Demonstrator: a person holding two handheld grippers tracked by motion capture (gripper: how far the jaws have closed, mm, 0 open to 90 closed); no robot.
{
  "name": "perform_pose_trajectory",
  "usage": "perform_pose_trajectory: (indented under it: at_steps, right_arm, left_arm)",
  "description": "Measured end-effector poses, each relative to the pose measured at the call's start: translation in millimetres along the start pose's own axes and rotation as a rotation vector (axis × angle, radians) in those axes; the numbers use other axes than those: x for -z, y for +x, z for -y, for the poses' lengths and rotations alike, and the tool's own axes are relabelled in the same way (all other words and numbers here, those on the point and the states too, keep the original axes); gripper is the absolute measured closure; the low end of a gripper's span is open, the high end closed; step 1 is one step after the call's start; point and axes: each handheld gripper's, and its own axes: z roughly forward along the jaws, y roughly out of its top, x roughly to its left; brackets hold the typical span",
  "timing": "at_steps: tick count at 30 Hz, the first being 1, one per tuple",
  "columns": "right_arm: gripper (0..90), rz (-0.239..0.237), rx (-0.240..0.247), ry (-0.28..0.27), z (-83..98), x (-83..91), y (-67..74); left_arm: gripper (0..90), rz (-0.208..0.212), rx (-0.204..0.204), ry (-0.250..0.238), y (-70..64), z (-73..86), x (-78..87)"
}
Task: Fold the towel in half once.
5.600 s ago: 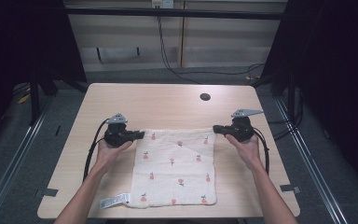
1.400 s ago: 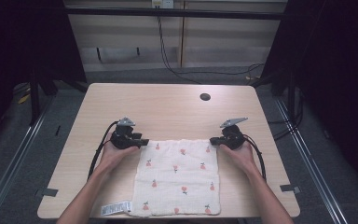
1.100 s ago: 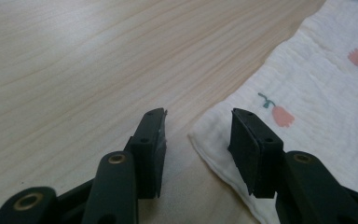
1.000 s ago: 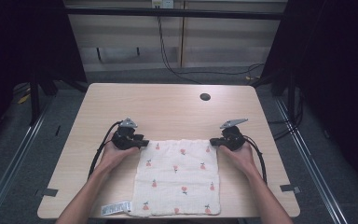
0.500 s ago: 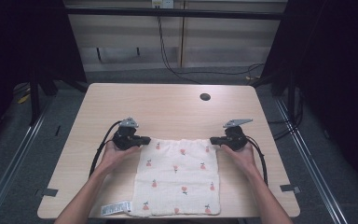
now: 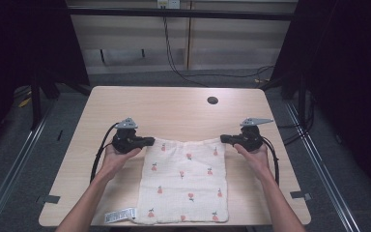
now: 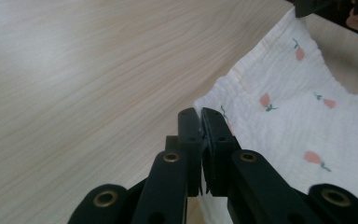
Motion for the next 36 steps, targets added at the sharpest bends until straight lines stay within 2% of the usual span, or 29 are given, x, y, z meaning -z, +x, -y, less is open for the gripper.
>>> perform_pose_trajectory:
  at_steps: [2, 7, 11, 15, 18, 23, 26, 27, 30, 33, 36]
  right_arm:
    - [88.5, -0.001, -0.002, -0.022, -3.9, 5.9, 0.3]
    - [88.5, -0.002, 0.022, -0.029, -12.4, 11.0, 3.5]
    - [88.5, -0.015, 0.041, -0.061, -26.5, 17.9, 8.9]
    - [88.5, -0.012, 0.049, -0.078, -33.4, 23.8, 9.0]
    - [88.6, -0.009, 0.049, -0.090, -35.9, 28.0, 7.4]
    - [88.6, -0.001, 0.048, -0.102, -40.2, 29.6, 5.3]
    - [88.7, 0.007, 0.055, -0.111, -44.3, 29.9, 3.5]
    - [88.7, 0.010, 0.051, -0.112, -45.5, 30.5, 2.7]
    - [88.7, 0.011, 0.042, -0.121, -50.8, 32.9, 0.0]
    - [88.7, -0.001, 0.045, -0.122, -53.0, 31.8, 2.5]
    - [88.7, -0.005, 0.050, -0.104, -47.6, 29.5, 4.9]
  left_arm:
    - [87.3, 0.000, 0.001, -0.018, -1.7, -2.9, 4.0]
    - [87.3, -0.004, 0.002, -0.047, -5.7, -8.3, 8.3]
    - [87.3, -0.006, -0.023, -0.047, -9.4, -13.2, 10.4]
    - [87.3, -0.017, -0.014, -0.077, -5.4, -14.5, 15.2]
    - [87.3, -0.031, -0.012, -0.080, -2.8, -16.5, 17.0]
    - [87.3, -0.026, -0.027, -0.078, 0.6, -27.1, 14.2]
    - [87.3, -0.010, -0.024, -0.106, 2.3, -33.4, 12.6]
    - [87.3, -0.001, -0.012, -0.120, 2.5, -34.7, 12.2]
    - [87.3, -0.040, -0.030, -0.106, 0.5, -37.0, 9.4]
    - [87.3, -0.042, -0.024, -0.093, 1.4, -34.6, 6.6]
    - [87.3, -0.037, -0.024, -0.086, 2.1, -30.4, 8.1]
